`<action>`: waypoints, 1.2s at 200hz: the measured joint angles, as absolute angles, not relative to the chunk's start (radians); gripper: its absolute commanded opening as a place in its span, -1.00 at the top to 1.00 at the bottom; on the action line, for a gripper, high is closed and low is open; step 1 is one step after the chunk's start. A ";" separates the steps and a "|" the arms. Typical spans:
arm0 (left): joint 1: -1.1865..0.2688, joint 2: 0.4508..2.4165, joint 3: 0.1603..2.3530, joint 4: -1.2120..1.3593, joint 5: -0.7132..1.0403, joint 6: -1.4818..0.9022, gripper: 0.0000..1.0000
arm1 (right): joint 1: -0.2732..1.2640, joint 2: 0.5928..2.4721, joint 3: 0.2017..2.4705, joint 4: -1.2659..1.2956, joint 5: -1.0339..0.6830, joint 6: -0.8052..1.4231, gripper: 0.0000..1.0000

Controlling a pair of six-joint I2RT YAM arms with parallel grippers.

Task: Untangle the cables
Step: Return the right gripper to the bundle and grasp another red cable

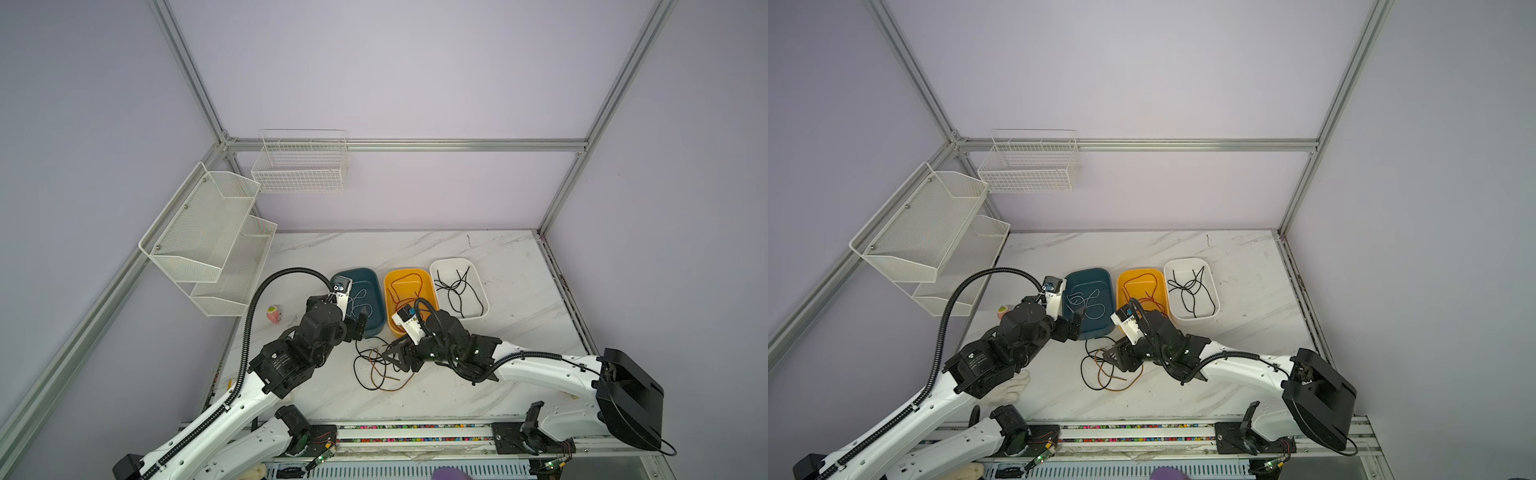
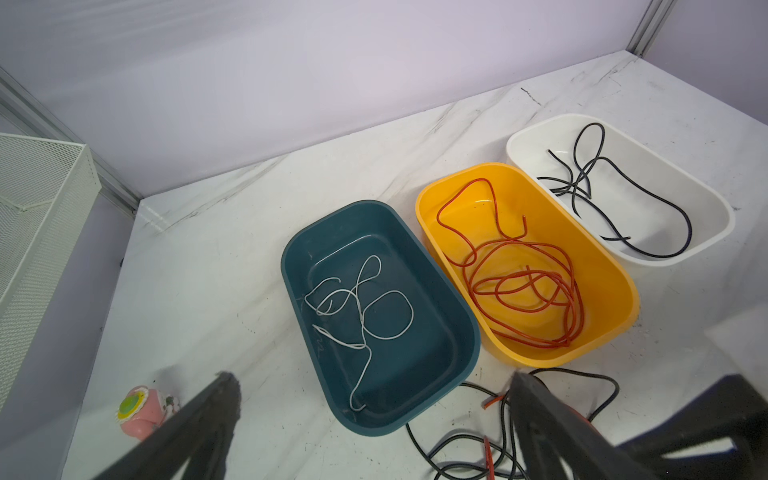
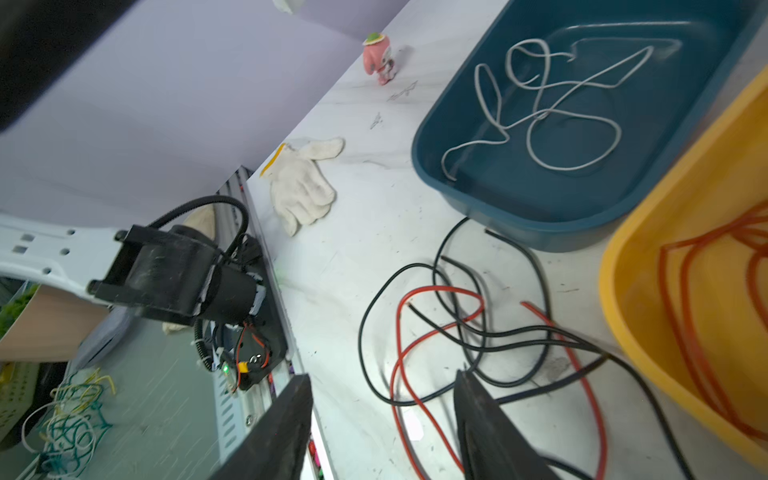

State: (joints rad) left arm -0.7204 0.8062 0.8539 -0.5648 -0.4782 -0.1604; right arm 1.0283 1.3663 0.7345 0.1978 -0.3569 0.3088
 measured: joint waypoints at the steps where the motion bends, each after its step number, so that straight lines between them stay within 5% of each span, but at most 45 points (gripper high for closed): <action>1: -0.720 0.806 0.854 -0.565 -0.478 -0.160 -1.00 | 1.029 1.366 0.734 0.198 -0.357 0.308 -0.15; 163: -0.720 0.810 0.854 -0.565 -0.475 -0.160 -1.00 | 1.146 1.666 0.810 0.184 -0.269 0.273 0.13; 240: -0.720 0.817 0.854 -0.564 -0.474 -0.160 -1.00 | 1.150 1.704 0.823 0.184 -0.243 0.259 0.57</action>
State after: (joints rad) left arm -0.7204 0.8165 0.8543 -0.5640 -0.4744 -0.1604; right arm 1.1500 1.7039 0.8230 0.1844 -0.2428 0.2588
